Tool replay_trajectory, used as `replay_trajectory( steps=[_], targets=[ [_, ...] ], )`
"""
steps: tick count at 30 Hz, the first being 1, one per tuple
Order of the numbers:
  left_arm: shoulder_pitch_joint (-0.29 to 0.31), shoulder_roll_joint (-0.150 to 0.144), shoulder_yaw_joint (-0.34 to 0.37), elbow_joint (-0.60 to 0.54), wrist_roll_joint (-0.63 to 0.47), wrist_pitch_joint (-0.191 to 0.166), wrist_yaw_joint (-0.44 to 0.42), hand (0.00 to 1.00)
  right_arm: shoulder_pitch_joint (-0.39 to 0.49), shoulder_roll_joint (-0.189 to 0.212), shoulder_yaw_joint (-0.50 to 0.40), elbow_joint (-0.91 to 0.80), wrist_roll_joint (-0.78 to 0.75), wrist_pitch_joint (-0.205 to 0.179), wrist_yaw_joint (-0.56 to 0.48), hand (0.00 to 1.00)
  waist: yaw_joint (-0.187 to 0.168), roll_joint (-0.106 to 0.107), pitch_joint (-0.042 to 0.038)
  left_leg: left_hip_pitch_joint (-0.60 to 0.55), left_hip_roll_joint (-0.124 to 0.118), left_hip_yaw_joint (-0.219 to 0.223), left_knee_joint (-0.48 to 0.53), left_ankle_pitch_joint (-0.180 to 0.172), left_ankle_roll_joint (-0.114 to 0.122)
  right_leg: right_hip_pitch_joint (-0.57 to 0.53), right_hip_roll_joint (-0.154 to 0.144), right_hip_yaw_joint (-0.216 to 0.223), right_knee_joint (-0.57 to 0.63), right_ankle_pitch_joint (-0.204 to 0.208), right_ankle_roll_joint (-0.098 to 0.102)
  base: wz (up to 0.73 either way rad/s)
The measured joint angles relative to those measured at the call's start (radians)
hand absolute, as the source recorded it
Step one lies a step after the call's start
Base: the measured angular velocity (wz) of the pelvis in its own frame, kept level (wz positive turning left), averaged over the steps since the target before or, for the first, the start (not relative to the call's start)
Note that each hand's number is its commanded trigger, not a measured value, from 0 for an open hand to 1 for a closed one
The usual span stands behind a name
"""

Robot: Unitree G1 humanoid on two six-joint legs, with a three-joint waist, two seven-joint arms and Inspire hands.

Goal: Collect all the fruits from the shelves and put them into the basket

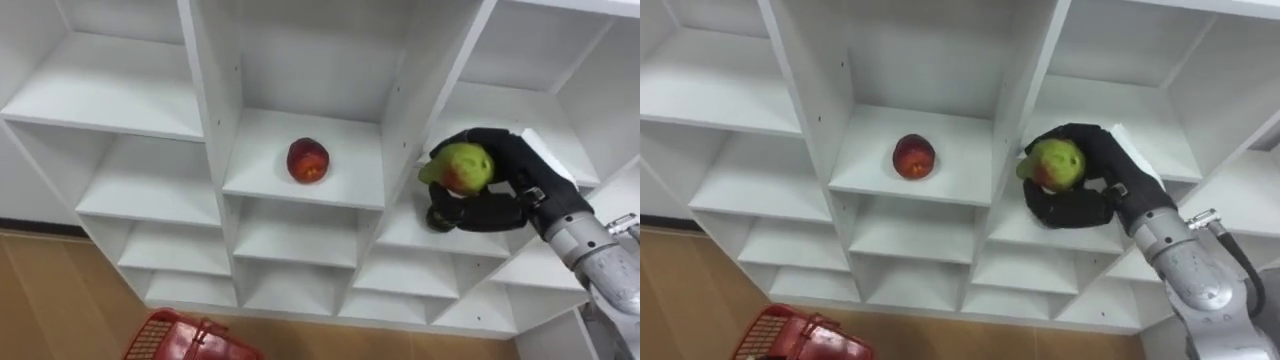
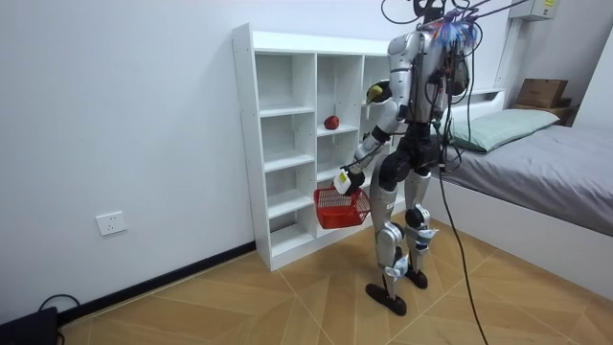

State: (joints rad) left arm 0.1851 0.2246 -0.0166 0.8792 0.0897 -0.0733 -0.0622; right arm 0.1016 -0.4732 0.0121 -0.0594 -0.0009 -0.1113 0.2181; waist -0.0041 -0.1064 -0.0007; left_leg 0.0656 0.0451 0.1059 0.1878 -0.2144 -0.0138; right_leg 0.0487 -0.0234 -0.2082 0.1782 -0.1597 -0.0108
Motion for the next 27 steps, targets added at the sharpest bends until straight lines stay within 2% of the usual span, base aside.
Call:
replay_trajectory(
  steps=[4,10,14,20,22,27],
  targets=[
    [-0.008,-0.003,-0.009,-0.025,0.001,-0.005,0.011,1.0,0.001,0.001,0.0,-0.046,-0.014,0.0,0.012,1.0,-0.022,-0.003,0.001,-0.001,0.002,0.025,-0.002,0.0,0.001,-0.016,0.002,0.021,0.008,0.002,0.001,-0.18],
    [-0.027,-0.005,-0.01,-0.032,-0.02,-0.013,0.011,1.0,0.043,0.02,-0.006,-0.081,-0.019,0.002,0.05,1.0,-0.02,-0.009,-0.0008,0.017,0.006,0.06,-0.014,0.0,0.0,-0.028,0.011,0.07,0.012,0.005,0.001,-0.21],
    [-0.037,-0.001,-0.02,-0.032,-0.021,-0.013,0.01,1.0,0.048,0.042,-0.006,-0.08,-0.017,0.005,0.071,1.0,-0.028,-0.007,0.0042,0.015,0.007,0.061,-0.017,0.0,0.0,-0.031,0.012,0.071,0.011,0.007,0.001,-0.03],
    [-0.073,-0.002,-0.055,-0.062,-0.02,-0.014,0.011,1.0,0.048,0.082,-0.001,-0.08,-0.013,0.005,0.09,1.0,-0.016,-0.006,0.0048,-0.007,0.011,0.061,-0.008,0.0,0.0,-0.052,0.014,0.068,0.011,0.011,-0.004,0.0],
    [-0.086,-0.005,-0.069,-0.097,-0.028,-0.015,0.016,1.0,0.045,0.093,0.012,-0.078,-0.013,0.005,0.091,1.0,-0.014,0.001,0.0083,-0.03,0.012,0.06,0.0,0.0,0.0,-0.071,0.014,0.068,0.012,0.016,-0.004,0.0],
    [-0.138,-0.007,-0.111,-0.104,-0.106,-0.022,0.031,1.0,0.031,0.1,0.049,-0.066,-0.012,0.005,0.094,1.0,-0.013,0.015,0.0103,-0.074,0.012,0.061,0.015,0.0,0.0,-0.118,0.013,0.068,0.029,0.019,-0.005,-0.03]
  ],
)
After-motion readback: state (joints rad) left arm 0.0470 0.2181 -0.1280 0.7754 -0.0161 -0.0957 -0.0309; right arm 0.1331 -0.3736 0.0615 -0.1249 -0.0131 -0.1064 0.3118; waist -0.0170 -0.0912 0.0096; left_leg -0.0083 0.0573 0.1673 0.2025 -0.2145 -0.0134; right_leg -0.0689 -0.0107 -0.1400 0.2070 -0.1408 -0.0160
